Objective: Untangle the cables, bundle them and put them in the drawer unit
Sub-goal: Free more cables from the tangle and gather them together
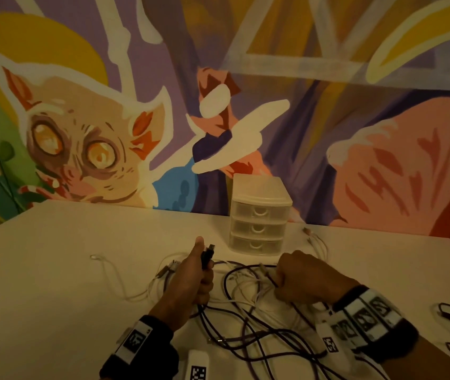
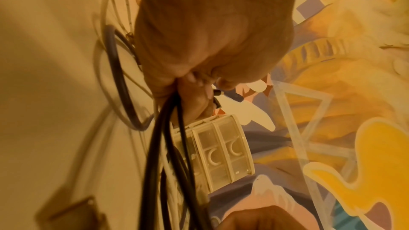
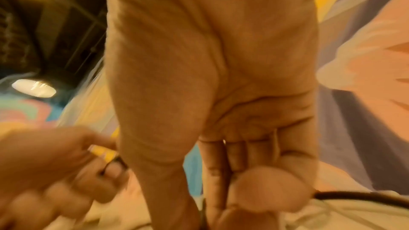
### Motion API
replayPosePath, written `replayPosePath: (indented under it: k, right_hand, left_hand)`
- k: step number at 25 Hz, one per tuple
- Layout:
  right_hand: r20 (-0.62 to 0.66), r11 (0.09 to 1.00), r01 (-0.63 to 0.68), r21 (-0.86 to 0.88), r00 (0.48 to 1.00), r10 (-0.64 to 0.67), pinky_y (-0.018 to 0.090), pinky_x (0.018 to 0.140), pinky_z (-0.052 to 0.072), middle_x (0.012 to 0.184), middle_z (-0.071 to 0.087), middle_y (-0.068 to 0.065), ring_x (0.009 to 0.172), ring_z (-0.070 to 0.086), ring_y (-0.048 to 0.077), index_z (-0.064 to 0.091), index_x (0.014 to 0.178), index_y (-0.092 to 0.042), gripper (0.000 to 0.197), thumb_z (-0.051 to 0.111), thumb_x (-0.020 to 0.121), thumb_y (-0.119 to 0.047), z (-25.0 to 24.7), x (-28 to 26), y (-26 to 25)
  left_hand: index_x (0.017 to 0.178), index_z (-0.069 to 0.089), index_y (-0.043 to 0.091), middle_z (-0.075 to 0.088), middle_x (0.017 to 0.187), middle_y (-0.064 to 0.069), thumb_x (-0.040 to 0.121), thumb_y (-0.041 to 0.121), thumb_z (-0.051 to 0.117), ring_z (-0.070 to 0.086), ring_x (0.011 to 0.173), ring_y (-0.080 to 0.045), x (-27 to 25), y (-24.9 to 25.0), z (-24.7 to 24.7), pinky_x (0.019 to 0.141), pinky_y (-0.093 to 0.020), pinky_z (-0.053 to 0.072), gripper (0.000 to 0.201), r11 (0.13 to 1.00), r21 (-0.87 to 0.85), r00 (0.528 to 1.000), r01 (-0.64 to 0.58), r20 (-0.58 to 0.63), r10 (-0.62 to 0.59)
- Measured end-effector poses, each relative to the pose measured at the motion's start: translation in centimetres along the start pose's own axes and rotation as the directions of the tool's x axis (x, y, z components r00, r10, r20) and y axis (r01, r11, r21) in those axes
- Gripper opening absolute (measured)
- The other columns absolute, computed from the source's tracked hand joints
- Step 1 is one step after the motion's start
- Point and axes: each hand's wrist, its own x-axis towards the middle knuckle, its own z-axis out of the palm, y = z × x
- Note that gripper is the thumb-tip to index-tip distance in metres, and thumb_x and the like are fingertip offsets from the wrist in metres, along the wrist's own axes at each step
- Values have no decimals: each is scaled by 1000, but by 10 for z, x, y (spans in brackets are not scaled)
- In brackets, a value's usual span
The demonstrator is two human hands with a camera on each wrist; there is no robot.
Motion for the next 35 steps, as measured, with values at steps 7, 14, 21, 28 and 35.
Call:
replayPosePath:
  k: [7, 14, 21, 28, 35]
  right_hand:
    - [-334, 281, 411, 867, 899, -283, 25, 49, 47, 82, 70, 7, 63, 60, 16, 79, 119, -24, 25, 59, 105, -26, 3, -39, -11]
    - [-269, -53, 264, 963, 950, -157, 28, 78, 59, 105, 76, 13, 90, 71, 17, 82, 119, -18, 28, 74, 93, -13, 39, -18, -6]
    - [-372, -26, 372, 928, 928, -16, 24, 66, 57, 95, 80, 10, 74, 72, 14, 80, 109, -9, 29, 85, 81, -15, 53, -17, -5]
    - [-372, 64, 372, 926, 928, -6, 22, 65, 57, 96, 82, 9, 80, 75, 15, 83, 98, -13, 22, 90, 78, -18, 56, -19, -8]
    - [-331, 119, 328, 937, 943, 9, 23, 61, 56, 94, 82, 12, 76, 76, 13, 54, 85, -6, 36, 90, 81, -10, 52, -25, -16]
  left_hand:
    - [88, 57, 13, 32, 66, 3, 104, 41, 47, 23, 49, -8, -15, 17, 26, 40, -22, 21, 34, 961, -270, 971, -68, 202, 125]
    - [97, 57, 15, 30, 69, 5, 108, 49, 47, 14, 54, -7, -5, 19, 63, 49, -24, 11, 37, 961, -218, 951, -172, 216, 219]
    - [90, 54, 14, 24, 66, 5, 106, 61, 41, 16, 48, -5, -5, -2, 49, 43, -24, 11, 51, 961, -226, 956, -156, 210, 205]
    - [96, 59, 12, 30, 66, 3, 109, 57, 40, 19, 50, -8, -7, -5, 53, 45, -24, 15, 50, 971, -172, 961, -164, 196, 197]
    - [97, 64, 20, 42, 71, 1, 99, 62, 60, 36, 54, -11, -13, -6, 59, 52, -25, 27, 43, 962, 83, 954, -259, 174, 242]
